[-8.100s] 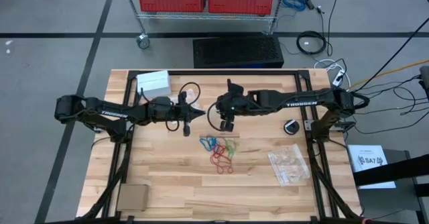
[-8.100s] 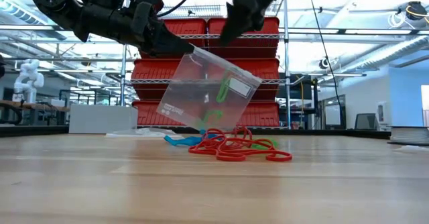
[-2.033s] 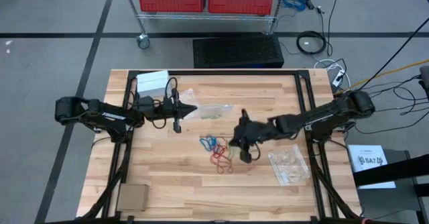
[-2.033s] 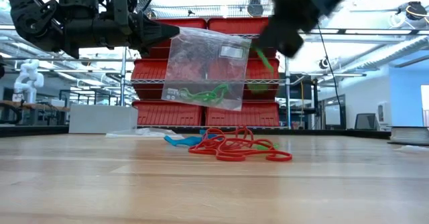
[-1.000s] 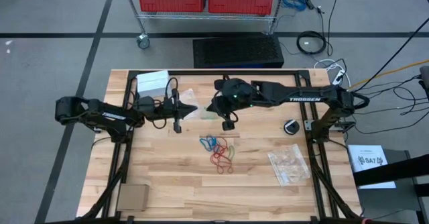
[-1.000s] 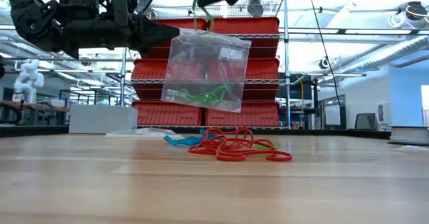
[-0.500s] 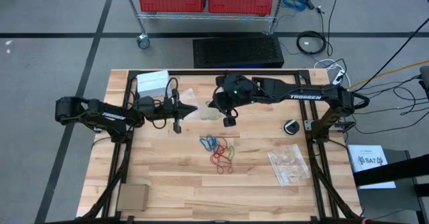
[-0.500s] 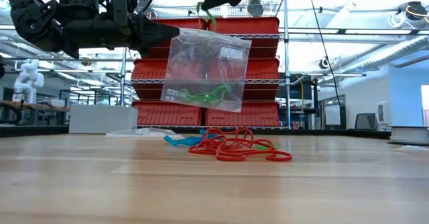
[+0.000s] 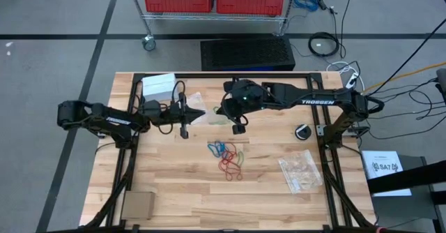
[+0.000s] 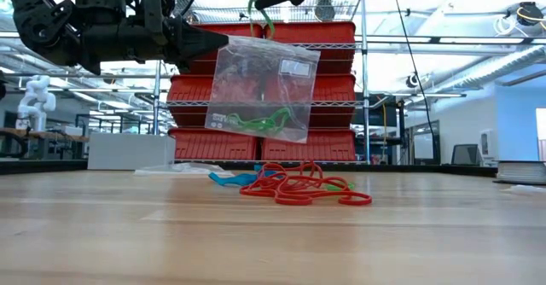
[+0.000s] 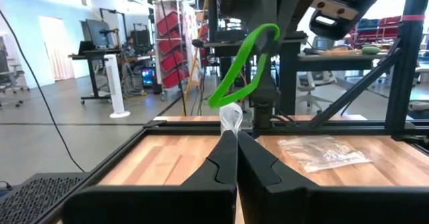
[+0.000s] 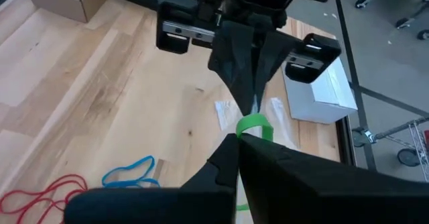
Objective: Sort rubber bands
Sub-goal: Put the green rubber band into the top right transparent zip lock bag
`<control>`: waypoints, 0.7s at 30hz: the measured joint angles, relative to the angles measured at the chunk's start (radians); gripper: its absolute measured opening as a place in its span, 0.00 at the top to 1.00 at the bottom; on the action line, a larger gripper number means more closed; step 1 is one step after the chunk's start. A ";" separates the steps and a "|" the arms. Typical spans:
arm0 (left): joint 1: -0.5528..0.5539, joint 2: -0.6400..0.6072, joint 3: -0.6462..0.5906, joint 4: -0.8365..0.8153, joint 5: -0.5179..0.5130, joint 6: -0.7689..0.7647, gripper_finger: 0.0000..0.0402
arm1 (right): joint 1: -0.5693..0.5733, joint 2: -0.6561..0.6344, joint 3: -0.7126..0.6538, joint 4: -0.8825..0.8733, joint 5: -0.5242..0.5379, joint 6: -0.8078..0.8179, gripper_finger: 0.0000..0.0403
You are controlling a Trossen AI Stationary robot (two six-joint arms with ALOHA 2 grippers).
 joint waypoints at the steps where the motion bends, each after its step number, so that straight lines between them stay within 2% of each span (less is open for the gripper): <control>1: 0.000 0.000 0.000 0.000 0.000 0.000 1.00 | 0.002 0.000 0.000 0.000 0.001 0.000 1.00; 13: 0.000 0.000 0.000 -0.002 0.000 0.000 1.00 | 0.019 0.000 0.000 -0.006 0.001 0.005 1.00; 21: 0.000 0.000 0.000 -0.002 0.007 0.000 1.00 | -0.031 0.000 0.000 -0.023 0.002 -0.022 1.00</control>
